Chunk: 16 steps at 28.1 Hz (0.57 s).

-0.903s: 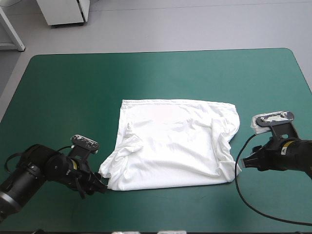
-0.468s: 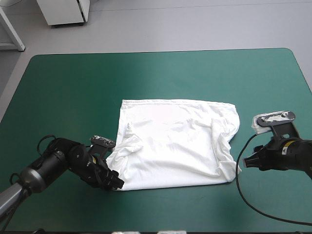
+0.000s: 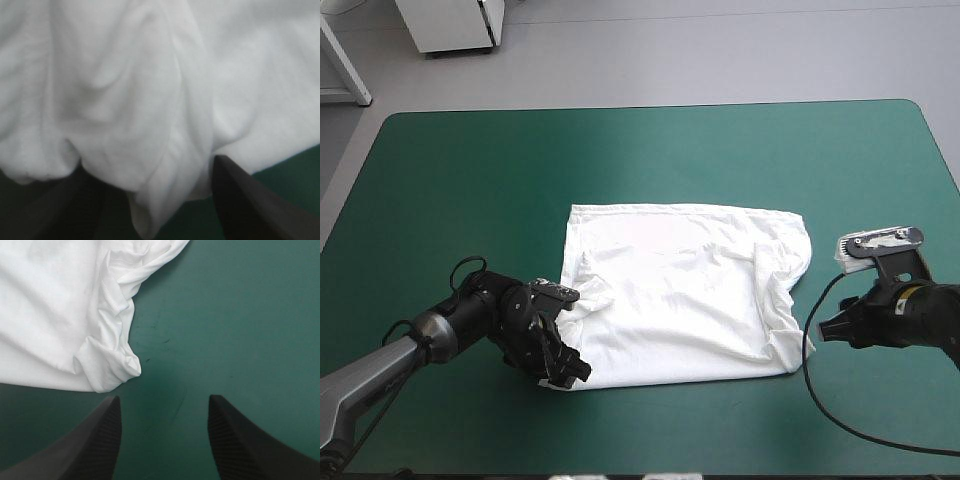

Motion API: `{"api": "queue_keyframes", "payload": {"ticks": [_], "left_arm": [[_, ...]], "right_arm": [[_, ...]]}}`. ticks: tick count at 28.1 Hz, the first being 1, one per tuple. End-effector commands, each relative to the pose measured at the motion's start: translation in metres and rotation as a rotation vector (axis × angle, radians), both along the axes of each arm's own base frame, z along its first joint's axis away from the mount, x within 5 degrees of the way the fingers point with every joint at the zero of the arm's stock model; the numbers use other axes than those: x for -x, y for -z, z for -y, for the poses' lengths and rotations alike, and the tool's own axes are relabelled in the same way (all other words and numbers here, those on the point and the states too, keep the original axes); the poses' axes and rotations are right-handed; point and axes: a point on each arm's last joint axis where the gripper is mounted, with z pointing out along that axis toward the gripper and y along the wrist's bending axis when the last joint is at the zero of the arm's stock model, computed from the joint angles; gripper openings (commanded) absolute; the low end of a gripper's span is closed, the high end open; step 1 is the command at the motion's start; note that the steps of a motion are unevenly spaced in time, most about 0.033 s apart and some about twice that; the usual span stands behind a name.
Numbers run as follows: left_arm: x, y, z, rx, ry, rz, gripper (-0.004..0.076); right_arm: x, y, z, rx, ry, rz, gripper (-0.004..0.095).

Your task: Fold the cloth

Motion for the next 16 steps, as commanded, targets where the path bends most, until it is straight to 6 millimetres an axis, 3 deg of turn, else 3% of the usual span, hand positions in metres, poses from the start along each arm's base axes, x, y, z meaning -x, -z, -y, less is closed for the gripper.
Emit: {"api": "queue_keyframes", "payload": {"ticks": [1,4,9,16], "left_arm": [[-0.011,0.021,0.008,0.016,-0.020,0.009,0.0434],[-0.013,0.032,0.011,0.013,-0.010,-0.023,0.0321],[-0.016,0.036,0.013,0.017,0.028,-0.005,0.0009],[-0.017,0.036,0.013,0.024,0.030,0.003,-0.0009]], "right_arm": [[-0.008,0.009,-0.006,-0.033,-0.018,-0.024,0.0505],[-0.010,0.035,-0.013,-0.067,-0.059,-0.115,0.0505],[-0.015,0.066,-0.018,-0.100,-0.077,-0.120,0.0506],[-0.033,0.091,-0.024,-0.091,-0.102,-0.195,0.0506]]}}
